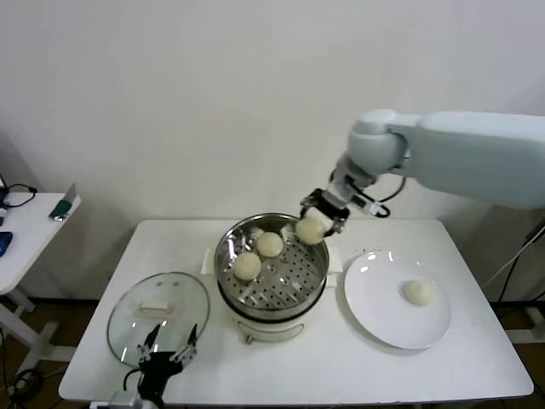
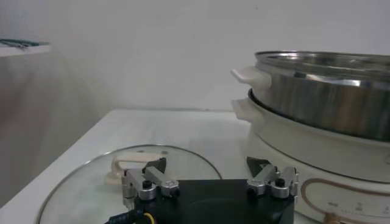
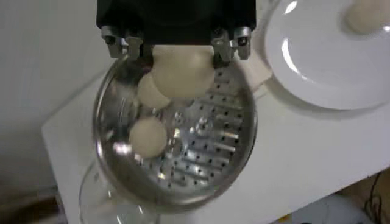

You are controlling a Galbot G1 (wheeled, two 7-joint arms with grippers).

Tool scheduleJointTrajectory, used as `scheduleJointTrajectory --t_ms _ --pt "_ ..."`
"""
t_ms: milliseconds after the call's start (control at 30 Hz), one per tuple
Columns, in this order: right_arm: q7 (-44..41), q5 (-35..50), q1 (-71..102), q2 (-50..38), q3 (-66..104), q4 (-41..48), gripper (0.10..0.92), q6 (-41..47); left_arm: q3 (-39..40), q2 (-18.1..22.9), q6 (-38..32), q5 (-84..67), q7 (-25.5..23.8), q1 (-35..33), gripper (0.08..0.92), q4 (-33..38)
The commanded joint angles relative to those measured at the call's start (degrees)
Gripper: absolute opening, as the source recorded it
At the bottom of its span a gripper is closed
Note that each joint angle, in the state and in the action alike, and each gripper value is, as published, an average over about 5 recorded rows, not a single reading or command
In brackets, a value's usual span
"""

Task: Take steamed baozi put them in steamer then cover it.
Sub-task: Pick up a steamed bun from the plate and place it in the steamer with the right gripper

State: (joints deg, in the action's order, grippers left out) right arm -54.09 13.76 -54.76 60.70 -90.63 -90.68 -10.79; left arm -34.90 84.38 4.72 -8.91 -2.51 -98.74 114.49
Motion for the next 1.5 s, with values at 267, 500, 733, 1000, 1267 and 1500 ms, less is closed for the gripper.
scheduleJointTrajectory --t_ms 267,500,733,1000,1267,1500 --pt "2.41 -12.65 10.3 12.93 0.54 -1.31 0.653 -5.35 -0.59 0.02 0.11 -0.61 -0.02 -0.03 0.823 0.43" --pt "2.28 -15.68 13.51 12.27 -0.28 -0.93 0.653 -4.66 -0.64 0.09 0.1 -0.65 -0.04 0.07 0.823 0.21" --pt "2.07 -16.82 14.89 12.39 -0.54 -0.25 0.653 -4.08 -0.53 0.3 0.0 -0.62 -0.01 0.04 0.823 0.26" --pt "2.39 -18.85 15.33 12.33 -0.75 0.28 0.669 -3.77 -0.49 0.48 -0.15 -0.58 0.01 -0.16 0.823 0.53" --pt "4.25 -18.95 14.3 11.22 0.03 0.52 0.812 -4.09 -0.33 0.68 -0.19 -0.44 0.03 -0.19 0.823 0.65" --pt "0.61 -9.04 5.2 3.07 0.36 2.84 0.823 -6.0 -0.07 0.7 -0.06 -0.19 -0.02 0.04 0.823 0.6"
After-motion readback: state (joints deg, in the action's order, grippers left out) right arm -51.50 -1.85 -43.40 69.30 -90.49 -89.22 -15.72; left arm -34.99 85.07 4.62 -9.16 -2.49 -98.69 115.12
